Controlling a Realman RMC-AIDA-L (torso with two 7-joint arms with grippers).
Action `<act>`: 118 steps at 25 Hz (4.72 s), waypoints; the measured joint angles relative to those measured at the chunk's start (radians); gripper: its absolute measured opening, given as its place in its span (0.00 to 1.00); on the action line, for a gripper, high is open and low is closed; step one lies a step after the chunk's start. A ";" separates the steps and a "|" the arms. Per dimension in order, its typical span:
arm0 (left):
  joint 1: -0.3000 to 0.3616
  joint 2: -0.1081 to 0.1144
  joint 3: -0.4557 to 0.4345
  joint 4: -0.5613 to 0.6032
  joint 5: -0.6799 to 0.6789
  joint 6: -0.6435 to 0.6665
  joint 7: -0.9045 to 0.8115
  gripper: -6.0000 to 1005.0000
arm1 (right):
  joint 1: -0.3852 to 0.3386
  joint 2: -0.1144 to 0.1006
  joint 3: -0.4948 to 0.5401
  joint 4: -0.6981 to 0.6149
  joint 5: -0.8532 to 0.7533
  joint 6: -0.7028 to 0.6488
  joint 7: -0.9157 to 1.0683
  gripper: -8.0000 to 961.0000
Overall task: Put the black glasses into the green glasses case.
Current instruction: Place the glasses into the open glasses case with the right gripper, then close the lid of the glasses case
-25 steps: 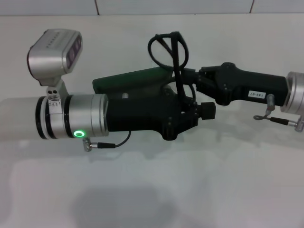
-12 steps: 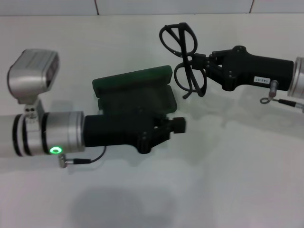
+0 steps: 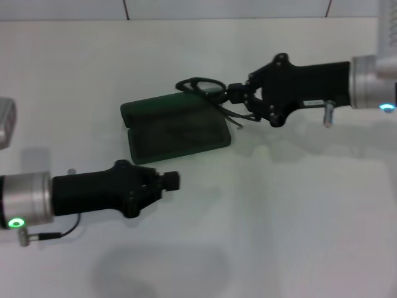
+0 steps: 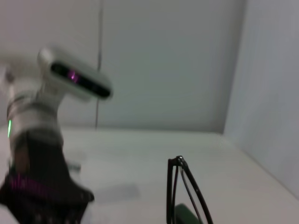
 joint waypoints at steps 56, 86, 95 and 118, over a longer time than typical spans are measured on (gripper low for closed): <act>0.046 0.019 0.002 0.063 0.019 0.009 -0.036 0.01 | 0.132 0.007 -0.564 -0.005 0.032 0.554 0.054 0.20; -0.032 0.010 -0.056 0.053 0.019 -0.249 -0.062 0.01 | -0.288 -0.023 0.270 0.241 0.063 -0.231 -0.164 0.47; -0.031 0.006 -0.054 0.051 0.044 -0.345 -0.077 0.01 | -0.325 -0.012 0.272 0.296 0.062 -0.258 -0.233 0.88; -0.094 -0.007 -0.050 0.045 0.064 -0.521 -0.076 0.01 | -0.312 -0.009 0.262 0.327 0.046 -0.276 -0.235 0.92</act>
